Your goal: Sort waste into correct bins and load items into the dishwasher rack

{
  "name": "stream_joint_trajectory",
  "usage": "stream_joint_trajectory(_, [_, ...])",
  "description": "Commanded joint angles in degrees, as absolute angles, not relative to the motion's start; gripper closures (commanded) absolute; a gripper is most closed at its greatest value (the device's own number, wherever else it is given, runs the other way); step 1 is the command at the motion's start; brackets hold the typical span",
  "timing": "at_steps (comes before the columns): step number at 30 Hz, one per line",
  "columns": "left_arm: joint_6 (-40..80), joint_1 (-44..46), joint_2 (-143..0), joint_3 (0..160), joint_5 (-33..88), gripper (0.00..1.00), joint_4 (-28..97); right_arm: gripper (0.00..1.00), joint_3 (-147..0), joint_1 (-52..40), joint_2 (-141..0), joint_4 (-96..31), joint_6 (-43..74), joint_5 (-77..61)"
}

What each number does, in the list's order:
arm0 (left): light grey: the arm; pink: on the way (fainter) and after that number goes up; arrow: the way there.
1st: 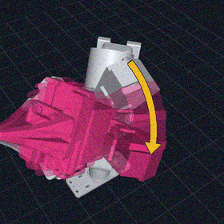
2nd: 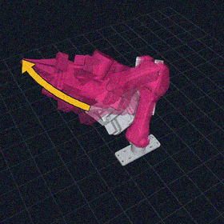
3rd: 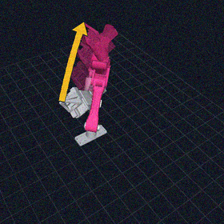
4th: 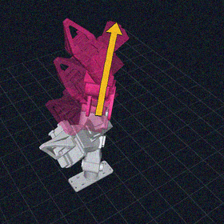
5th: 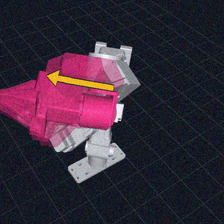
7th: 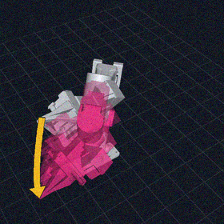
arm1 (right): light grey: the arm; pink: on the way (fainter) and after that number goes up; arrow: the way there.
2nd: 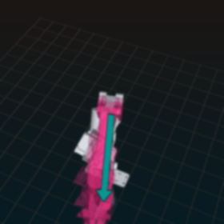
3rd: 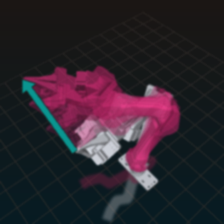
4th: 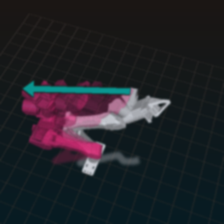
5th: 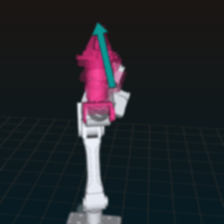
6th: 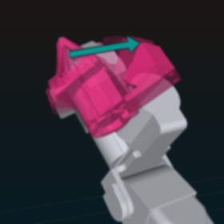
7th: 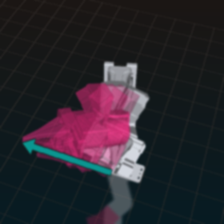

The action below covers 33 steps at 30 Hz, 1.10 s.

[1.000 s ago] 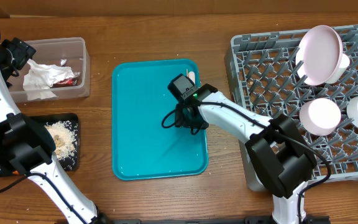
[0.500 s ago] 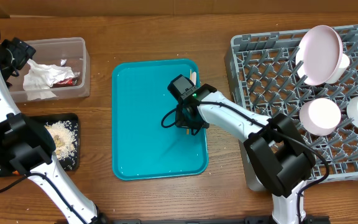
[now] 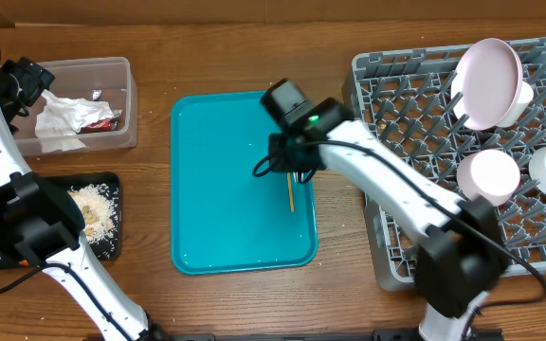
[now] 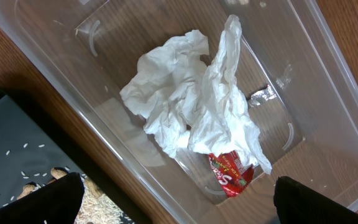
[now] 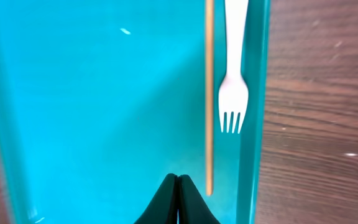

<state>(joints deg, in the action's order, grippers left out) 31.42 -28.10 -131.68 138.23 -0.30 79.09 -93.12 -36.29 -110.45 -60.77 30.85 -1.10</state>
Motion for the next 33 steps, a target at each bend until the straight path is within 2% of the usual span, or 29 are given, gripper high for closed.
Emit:
stream_joint_trajectory(1, [31.75,-27.68,-130.96,138.08,-1.06,0.00,79.05,0.85,-95.00,-33.21,-105.03,-61.87,27.79,-2.66])
stream_joint_trajectory(3, [31.75,-27.68,-130.96,138.08,-1.06,0.00,79.05,0.67,-94.50,-32.29,-105.49,-61.45,27.81,-2.66])
stream_joint_trajectory(9, [31.75,-27.66,-130.93,138.08,-1.06,0.00,79.05,0.50,-91.74,-33.10,-108.66,-54.35,27.79,-2.63])
stream_joint_trajectory(20, [31.75,-27.66,-130.93,138.08,-1.06,0.00,79.05,0.52,-91.18,-33.74,-120.16,-51.18,28.67,-1.98])
stream_joint_trajectory(33, [31.75,-27.66,-130.96,138.08,-1.06,0.00,79.05,0.54,-91.15,-33.74,-122.52,-44.10,26.50,1.54])
